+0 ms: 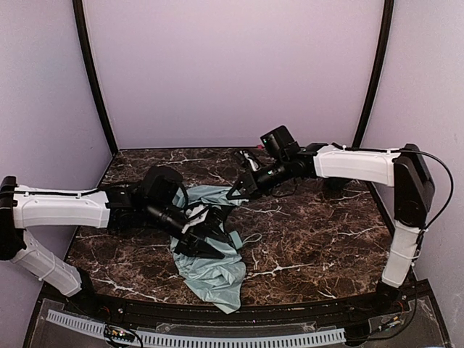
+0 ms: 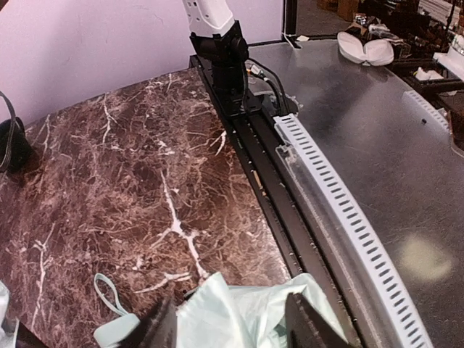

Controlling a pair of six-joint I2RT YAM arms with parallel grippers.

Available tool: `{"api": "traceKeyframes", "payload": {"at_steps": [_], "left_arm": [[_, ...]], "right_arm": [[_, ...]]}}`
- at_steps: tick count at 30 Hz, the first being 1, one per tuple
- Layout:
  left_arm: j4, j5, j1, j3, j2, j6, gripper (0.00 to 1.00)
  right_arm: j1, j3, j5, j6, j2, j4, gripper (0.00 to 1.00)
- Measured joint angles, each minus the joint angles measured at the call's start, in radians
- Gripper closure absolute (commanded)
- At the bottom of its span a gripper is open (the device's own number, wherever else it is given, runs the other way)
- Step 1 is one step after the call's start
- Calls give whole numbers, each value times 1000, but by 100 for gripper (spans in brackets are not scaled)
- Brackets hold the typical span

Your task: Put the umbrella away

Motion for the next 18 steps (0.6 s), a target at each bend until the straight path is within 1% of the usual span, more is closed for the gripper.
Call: {"api": "traceKeyframes", "payload": {"at_steps": [4, 6, 8, 9, 11, 12, 13, 14, 15, 17, 18], "left_arm": [[-149, 24, -21, 126, -14, 38, 15], [-188, 27, -23, 150, -69, 45, 10], [-203, 11, -24, 150, -150, 46, 10], [-200, -2, -20, 148, -190, 44, 11], [-185, -32, -1, 141, -250, 19, 15], [-173, -52, 21, 138, -267, -4, 20], [-156, -88, 37, 134, -270, -42, 29], [-143, -132, 95, 132, -265, -83, 37], [-132, -187, 134, 130, -251, -120, 40], [-127, -327, 193, 127, -187, -195, 40], [-134, -385, 212, 123, -151, -222, 36]], "right_arm": [[-29, -19, 70, -32, -45, -74, 93], [-42, -19, 93, -52, -73, -107, 93], [-52, -19, 113, -74, -102, -138, 94], [-55, -18, 118, -81, -111, -148, 94], [-60, -18, 132, -101, -127, -176, 94], [-65, -12, 137, -109, -131, -195, 94], [-67, -7, 140, -119, -135, -211, 94], [-69, -3, 143, -129, -139, -224, 92], [-71, 0, 146, -141, -144, -241, 89], [-76, 3, 150, -159, -155, -264, 83], [-78, 3, 151, -166, -159, -273, 79]]}}
